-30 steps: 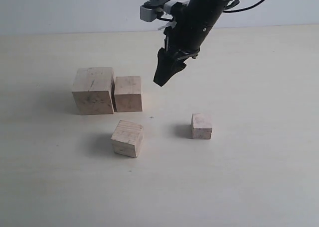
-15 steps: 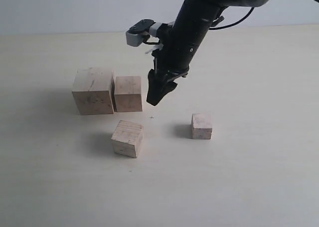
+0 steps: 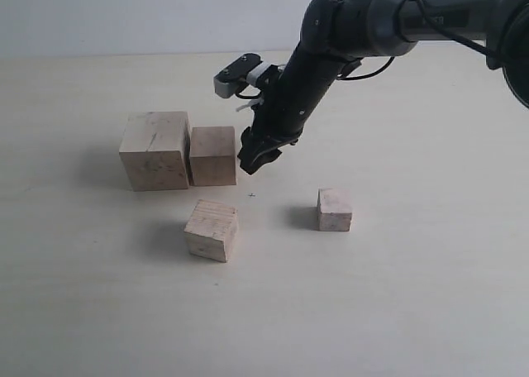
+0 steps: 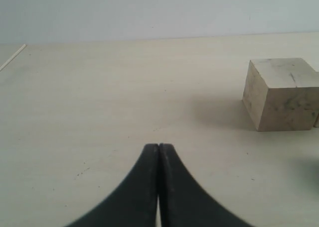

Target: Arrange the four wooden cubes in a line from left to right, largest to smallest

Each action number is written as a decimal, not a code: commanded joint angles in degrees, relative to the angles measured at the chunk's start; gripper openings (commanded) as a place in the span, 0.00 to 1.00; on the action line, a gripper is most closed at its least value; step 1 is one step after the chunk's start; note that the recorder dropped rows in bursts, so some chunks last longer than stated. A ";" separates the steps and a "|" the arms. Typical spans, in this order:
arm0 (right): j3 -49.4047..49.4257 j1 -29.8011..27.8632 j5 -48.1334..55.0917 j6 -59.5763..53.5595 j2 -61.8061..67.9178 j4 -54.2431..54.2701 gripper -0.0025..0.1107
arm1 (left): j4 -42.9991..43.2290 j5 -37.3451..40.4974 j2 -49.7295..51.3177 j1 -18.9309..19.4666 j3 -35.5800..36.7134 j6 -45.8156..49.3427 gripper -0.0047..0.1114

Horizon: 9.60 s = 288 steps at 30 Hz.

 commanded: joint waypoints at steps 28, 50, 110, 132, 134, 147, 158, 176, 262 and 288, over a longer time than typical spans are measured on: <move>0.23 -0.14 -1.60 2.12 -2.10 -0.86 0.45 | 0.17 -0.54 -0.32 -0.25 0.03 -0.06 0.04; 0.23 8.12 20.84 6.39 -10.31 0.26 0.45 | 0.17 -0.54 -0.32 -0.25 0.03 -0.06 0.04; 0.23 10.78 20.84 4.21 -7.50 -14.64 0.02 | 0.17 -0.54 -0.32 -0.25 0.03 -0.06 0.04; -11.40 -4.72 20.84 -13.01 -0.08 -4.04 0.02 | 0.17 -0.54 -0.32 -0.25 0.03 -0.06 0.04; -15.99 -4.72 20.84 -12.71 1.48 -4.22 0.02 | 0.17 -0.54 -0.32 -0.25 0.03 -0.06 0.04; -20.18 -2.72 20.84 -15.36 5.79 -7.62 0.02 | 0.17 -0.54 -0.32 -0.25 0.03 -0.06 0.04; -20.18 -1.40 20.84 -16.57 8.65 -4.41 0.02 | 0.17 -0.54 -0.32 -0.25 0.03 -0.06 0.04; -20.18 -1.40 20.84 -27.78 11.26 0.76 0.02 | 0.17 -0.54 -0.32 -0.25 0.03 -0.06 0.04; 9.30 -1.40 15.53 32.28 -20.05 -13.29 0.65 | 0.17 -0.54 -0.32 -0.25 0.03 -0.06 0.04; 22.47 -1.40 9.75 49.38 -23.73 -8.35 0.65 | 0.17 -0.54 -0.32 -0.25 0.03 -0.06 0.04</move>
